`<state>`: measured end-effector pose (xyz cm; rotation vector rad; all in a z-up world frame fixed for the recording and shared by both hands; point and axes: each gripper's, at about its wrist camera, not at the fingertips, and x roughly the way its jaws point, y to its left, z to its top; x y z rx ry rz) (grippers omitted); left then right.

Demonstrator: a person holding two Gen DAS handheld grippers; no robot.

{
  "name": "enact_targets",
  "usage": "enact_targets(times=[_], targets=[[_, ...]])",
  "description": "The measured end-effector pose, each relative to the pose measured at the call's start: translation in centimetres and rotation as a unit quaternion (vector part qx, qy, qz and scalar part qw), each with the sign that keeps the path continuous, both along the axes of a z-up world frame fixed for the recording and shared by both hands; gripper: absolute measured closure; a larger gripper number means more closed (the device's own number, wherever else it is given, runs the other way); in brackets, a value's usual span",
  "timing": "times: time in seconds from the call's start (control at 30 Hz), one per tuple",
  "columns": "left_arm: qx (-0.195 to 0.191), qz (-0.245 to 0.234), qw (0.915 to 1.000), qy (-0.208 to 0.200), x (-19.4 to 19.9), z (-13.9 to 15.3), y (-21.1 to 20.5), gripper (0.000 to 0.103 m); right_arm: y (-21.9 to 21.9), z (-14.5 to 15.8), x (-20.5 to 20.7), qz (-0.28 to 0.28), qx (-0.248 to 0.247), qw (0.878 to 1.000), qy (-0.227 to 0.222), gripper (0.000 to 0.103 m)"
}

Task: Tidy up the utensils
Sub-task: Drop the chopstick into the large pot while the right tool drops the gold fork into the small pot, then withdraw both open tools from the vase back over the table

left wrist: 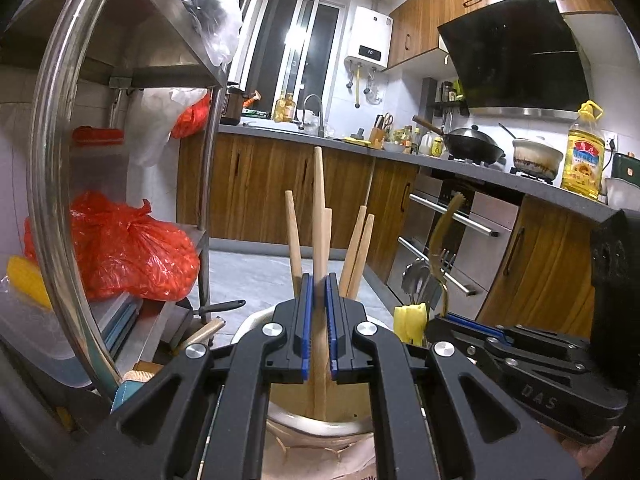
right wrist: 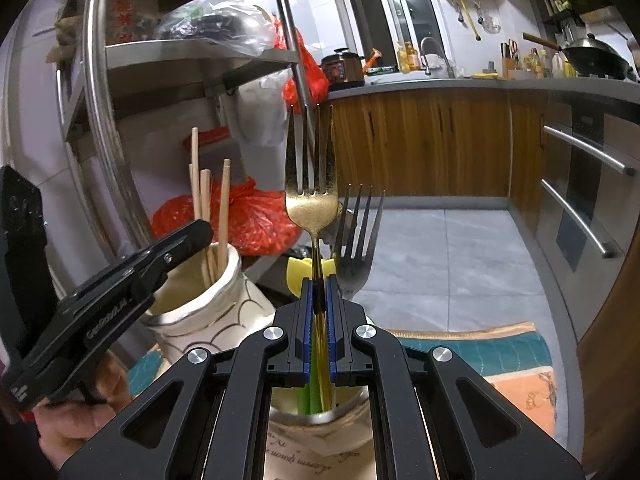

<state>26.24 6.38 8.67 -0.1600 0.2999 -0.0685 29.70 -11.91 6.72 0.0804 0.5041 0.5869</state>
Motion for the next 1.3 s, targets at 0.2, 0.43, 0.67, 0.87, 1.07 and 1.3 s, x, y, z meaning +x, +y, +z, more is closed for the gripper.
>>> enact_targets(times=[0.2,0.43,0.67,0.87,1.07,1.3], targets=[[-0.003,-0.001,1.0,0.001,0.0,0.0,0.0,0.095,0.0,-0.2,0.4,-0.002,0.007,1.0,0.002,0.096],[-0.001,-0.006,1.0,-0.007,-0.5,0.2,-0.2,0.083,-0.1,-0.1,0.1,0.0,0.007,1.0,0.004,0.095],[-0.004,-0.013,0.9999,-0.011,-1.2,0.6,-0.1,0.078,-0.3,0.7,-1.0,0.007,-0.003,1.0,-0.007,0.095],[-0.006,-0.02,0.9996,-0.021,-2.8,1.3,0.2,0.066,-1.7,2.5,-2.8,-0.001,0.004,0.999,-0.038,0.081],[0.007,-0.02,0.9994,-0.028,-5.0,1.4,0.0,0.047,-2.9,3.3,-4.3,-0.013,0.011,0.997,-0.07,0.066],[0.011,-0.012,0.9993,-0.033,-7.9,1.0,-0.3,0.014,-4.4,3.4,-5.7,-0.03,0.034,0.995,-0.093,0.034]])
